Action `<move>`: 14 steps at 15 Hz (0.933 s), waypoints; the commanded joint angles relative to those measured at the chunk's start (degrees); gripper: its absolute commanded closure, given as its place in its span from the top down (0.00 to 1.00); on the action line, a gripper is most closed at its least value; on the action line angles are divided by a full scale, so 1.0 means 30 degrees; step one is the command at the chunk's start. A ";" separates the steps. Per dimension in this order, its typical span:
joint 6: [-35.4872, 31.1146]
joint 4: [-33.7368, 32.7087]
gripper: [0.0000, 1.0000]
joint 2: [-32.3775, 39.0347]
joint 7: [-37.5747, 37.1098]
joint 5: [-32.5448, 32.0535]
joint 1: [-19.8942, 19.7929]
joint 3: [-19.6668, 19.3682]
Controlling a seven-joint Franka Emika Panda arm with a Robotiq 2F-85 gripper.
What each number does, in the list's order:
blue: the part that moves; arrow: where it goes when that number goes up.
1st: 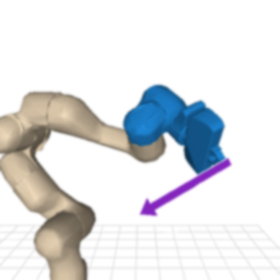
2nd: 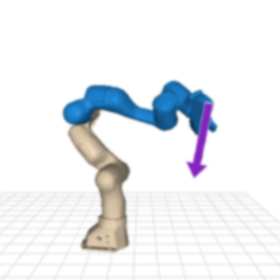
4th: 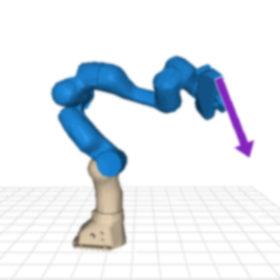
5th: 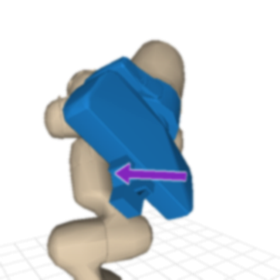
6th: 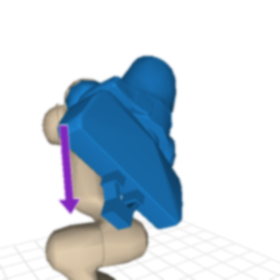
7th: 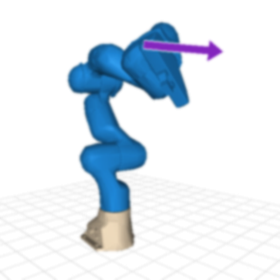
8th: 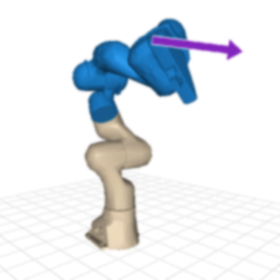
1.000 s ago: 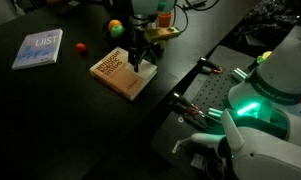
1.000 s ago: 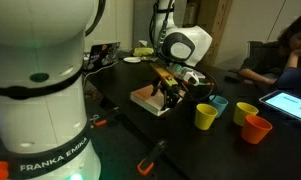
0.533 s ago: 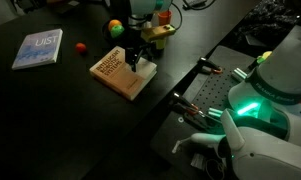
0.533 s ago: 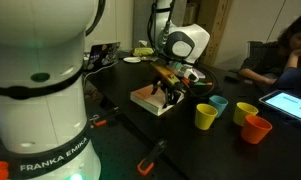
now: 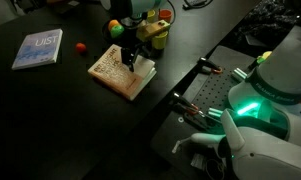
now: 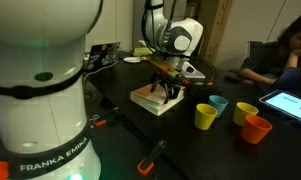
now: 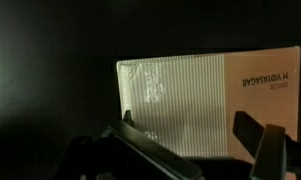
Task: Open the book and flip the pages
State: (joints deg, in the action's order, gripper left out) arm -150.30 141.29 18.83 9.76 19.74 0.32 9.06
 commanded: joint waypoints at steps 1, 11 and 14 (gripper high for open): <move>0.1543 -0.0997 1.00 -0.0997 -0.1856 -0.0861 0.0882 0.0371; 0.3836 -0.2758 1.00 -0.1795 -0.1441 0.4879 0.0685 0.1208; 0.4277 -0.2788 1.00 -0.2207 -0.1610 0.5264 0.1176 0.1386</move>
State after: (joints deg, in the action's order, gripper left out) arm -138.55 134.37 12.50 5.21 32.46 1.75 11.93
